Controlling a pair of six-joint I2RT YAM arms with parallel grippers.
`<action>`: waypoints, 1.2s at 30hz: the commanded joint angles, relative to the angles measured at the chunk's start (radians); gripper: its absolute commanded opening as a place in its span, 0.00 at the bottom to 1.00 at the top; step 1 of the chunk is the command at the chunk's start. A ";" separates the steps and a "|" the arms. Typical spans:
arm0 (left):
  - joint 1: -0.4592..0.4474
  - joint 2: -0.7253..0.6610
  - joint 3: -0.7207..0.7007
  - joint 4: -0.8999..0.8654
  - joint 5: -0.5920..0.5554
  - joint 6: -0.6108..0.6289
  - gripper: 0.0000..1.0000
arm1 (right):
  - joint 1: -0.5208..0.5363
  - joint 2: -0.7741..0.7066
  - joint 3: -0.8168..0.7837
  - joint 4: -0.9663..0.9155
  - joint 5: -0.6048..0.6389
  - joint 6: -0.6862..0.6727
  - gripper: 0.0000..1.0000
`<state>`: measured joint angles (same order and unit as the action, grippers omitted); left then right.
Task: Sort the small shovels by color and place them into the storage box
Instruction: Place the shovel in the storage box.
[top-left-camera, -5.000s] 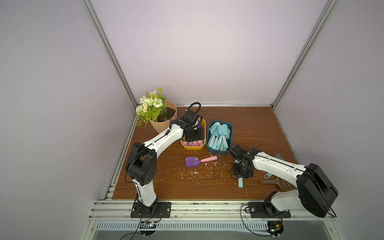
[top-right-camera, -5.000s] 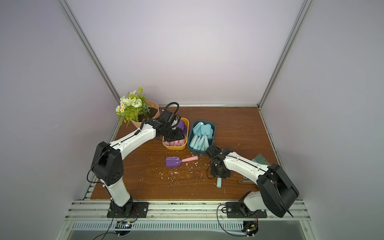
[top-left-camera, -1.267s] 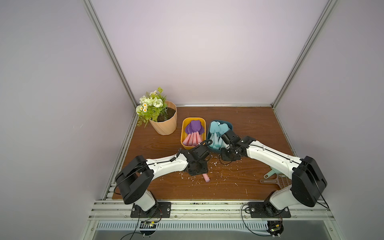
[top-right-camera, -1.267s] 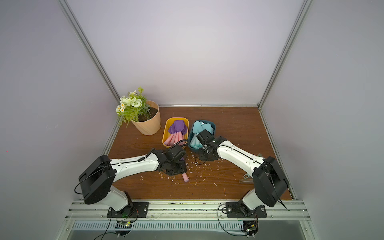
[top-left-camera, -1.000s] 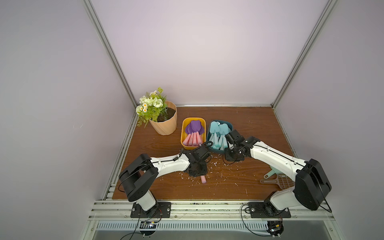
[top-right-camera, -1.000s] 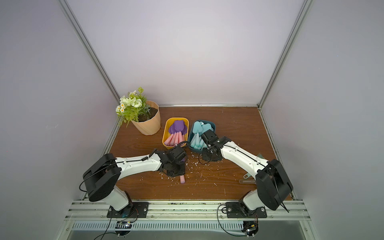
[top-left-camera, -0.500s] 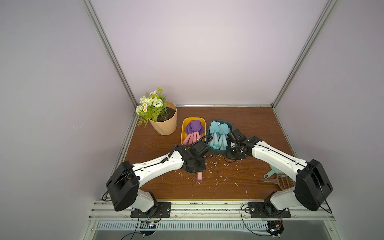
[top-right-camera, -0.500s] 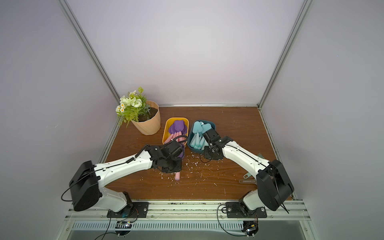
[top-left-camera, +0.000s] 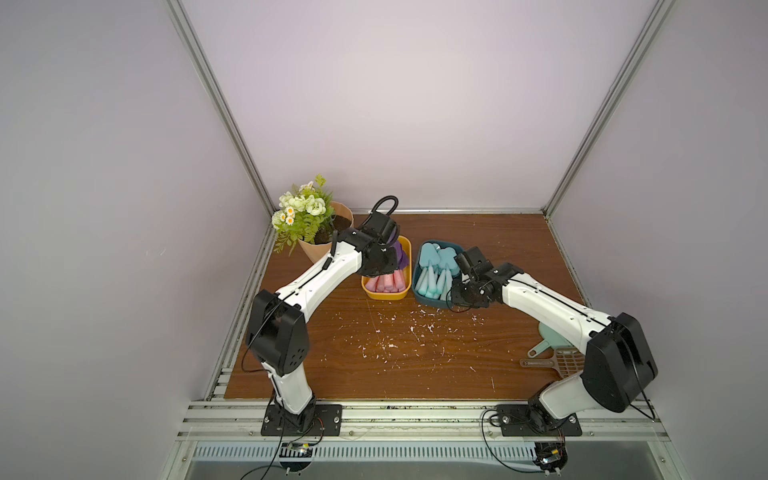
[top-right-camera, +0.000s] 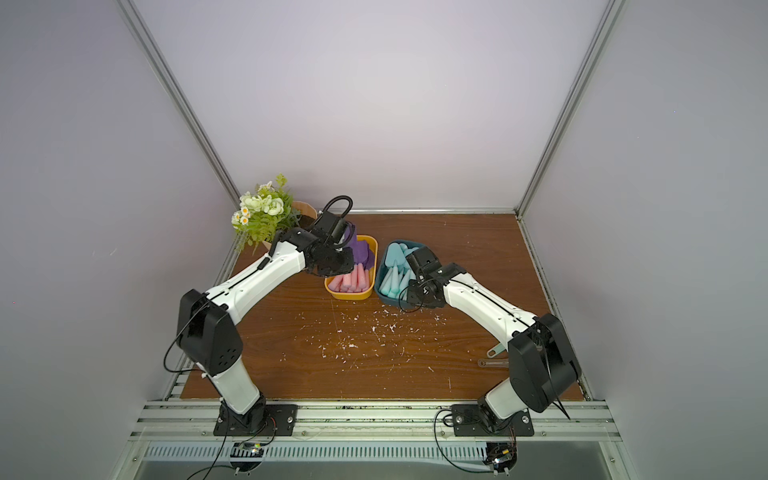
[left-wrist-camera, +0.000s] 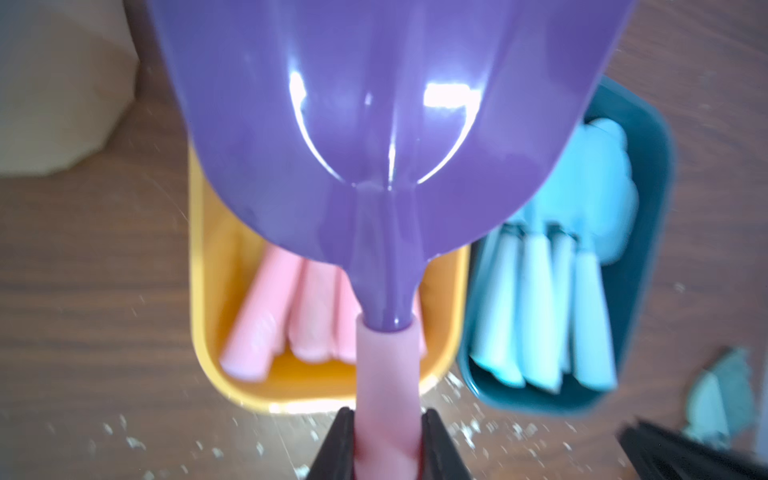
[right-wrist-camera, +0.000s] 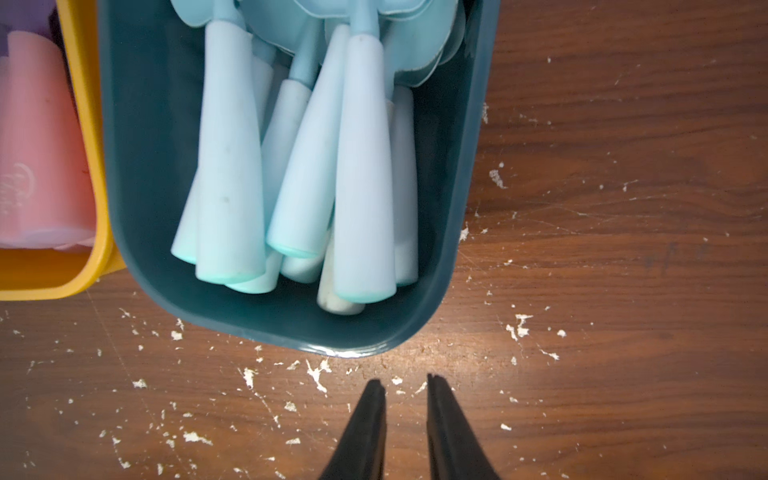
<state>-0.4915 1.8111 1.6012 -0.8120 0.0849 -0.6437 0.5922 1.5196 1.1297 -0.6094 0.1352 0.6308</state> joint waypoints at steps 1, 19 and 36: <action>0.059 0.078 0.055 -0.041 0.044 0.116 0.01 | -0.004 0.007 0.030 -0.022 0.027 0.024 0.24; 0.088 0.190 0.056 -0.042 0.090 0.143 0.43 | -0.006 0.040 0.064 -0.039 0.052 0.059 0.25; 0.137 -0.022 0.037 0.098 -0.269 0.184 0.99 | -0.246 -0.051 -0.013 0.005 0.231 0.015 0.33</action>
<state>-0.3931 1.8133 1.6356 -0.7712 -0.0471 -0.4892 0.4244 1.5372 1.1469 -0.6151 0.2771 0.6670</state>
